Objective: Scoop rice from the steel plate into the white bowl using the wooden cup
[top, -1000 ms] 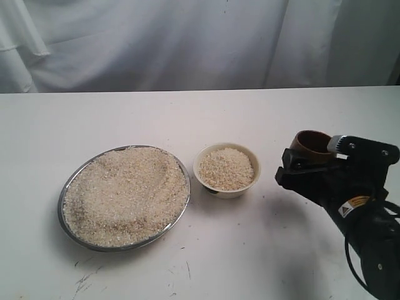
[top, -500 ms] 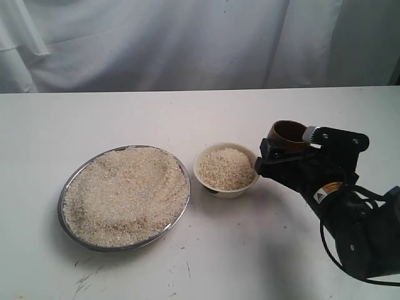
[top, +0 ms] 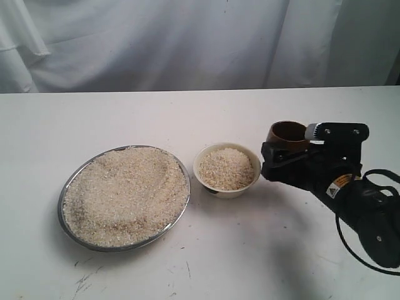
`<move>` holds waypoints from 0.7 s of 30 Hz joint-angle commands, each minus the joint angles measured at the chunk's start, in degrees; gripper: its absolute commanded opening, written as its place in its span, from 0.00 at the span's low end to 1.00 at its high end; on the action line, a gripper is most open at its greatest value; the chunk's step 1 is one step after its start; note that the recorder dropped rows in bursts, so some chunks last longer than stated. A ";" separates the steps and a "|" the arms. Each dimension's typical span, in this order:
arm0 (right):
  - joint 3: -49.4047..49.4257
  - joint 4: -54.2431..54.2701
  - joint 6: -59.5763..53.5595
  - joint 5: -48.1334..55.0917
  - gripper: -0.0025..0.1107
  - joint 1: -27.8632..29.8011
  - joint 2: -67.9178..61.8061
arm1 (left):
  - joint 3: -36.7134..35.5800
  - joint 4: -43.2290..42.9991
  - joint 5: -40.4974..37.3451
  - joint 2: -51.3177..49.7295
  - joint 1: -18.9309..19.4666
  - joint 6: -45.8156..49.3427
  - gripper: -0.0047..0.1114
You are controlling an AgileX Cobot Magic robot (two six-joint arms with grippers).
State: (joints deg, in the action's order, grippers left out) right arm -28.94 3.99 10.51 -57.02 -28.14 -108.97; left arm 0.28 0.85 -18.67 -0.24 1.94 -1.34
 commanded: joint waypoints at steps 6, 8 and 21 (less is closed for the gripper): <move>9.38 -14.47 -0.25 0.84 0.02 0.37 12.84 | -0.28 0.09 0.40 0.24 0.11 -0.01 0.04; 11.02 -18.41 -0.25 0.29 0.02 0.37 14.35 | -0.28 0.09 0.40 0.24 0.11 -0.01 0.04; 8.96 -43.53 3.79 5.84 0.02 0.37 12.82 | -0.28 0.09 0.40 0.24 0.11 -0.01 0.04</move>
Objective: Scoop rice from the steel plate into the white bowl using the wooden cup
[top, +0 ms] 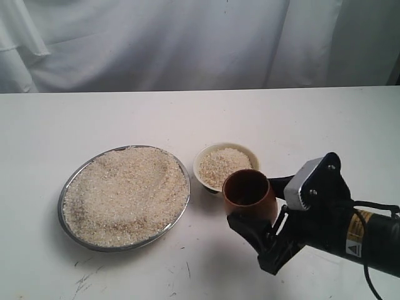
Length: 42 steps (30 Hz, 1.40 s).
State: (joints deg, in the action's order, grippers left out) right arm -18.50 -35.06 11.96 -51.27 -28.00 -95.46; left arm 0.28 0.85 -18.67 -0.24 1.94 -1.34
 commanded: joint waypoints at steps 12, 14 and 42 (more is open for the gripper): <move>-4.36 -9.28 9.50 3.70 0.02 1.26 -0.69 | -0.28 0.09 0.40 0.24 0.11 -0.01 0.04; -4.36 -8.97 11.00 3.70 0.02 2.48 -0.69 | -0.28 0.09 0.40 0.24 0.11 -0.01 0.04; -11.28 -25.12 21.57 -6.85 0.02 6.70 -12.14 | -0.28 0.09 0.40 0.24 0.11 -0.01 0.04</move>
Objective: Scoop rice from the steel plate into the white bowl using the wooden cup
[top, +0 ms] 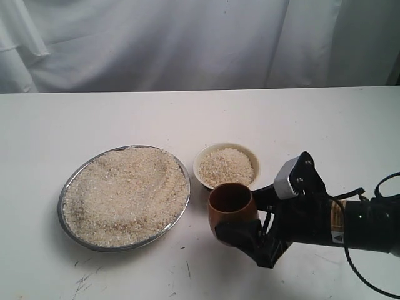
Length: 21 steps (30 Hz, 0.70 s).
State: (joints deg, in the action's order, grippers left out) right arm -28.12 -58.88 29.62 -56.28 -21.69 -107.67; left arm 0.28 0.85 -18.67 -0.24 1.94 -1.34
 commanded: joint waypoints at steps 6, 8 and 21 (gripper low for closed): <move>-2.65 -7.03 7.41 4.11 0.02 0.39 0.07 | -0.28 0.09 0.40 0.24 0.11 -0.01 0.04; -2.65 -7.03 7.41 4.11 0.02 0.39 0.07 | -0.28 0.09 0.40 0.24 0.11 -0.01 0.04; -2.65 -1.04 6.79 3.79 0.02 2.21 1.77 | -0.28 0.09 0.40 0.24 0.11 -0.01 0.04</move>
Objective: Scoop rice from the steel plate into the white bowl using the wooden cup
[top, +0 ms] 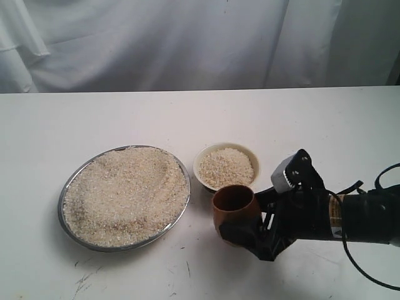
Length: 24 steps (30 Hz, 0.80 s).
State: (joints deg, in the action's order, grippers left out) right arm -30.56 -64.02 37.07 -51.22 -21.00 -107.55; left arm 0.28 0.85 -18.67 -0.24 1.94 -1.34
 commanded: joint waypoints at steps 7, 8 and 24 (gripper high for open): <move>-0.21 5.85 -3.97 -0.53 0.02 7.26 7.26 | -0.28 0.09 0.40 0.24 0.11 -0.01 0.04; -0.21 7.13 -5.06 0.53 0.02 7.84 7.62 | -0.28 0.09 0.40 0.24 0.11 -0.01 0.04; -0.69 36.66 -22.40 -8.46 0.02 11.44 -2.08 | -0.28 0.09 0.40 0.24 0.11 -0.01 0.04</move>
State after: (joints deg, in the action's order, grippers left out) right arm -30.56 -28.17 15.68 -53.75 -9.83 -106.11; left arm 0.28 0.85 -18.67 -0.24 1.94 -1.34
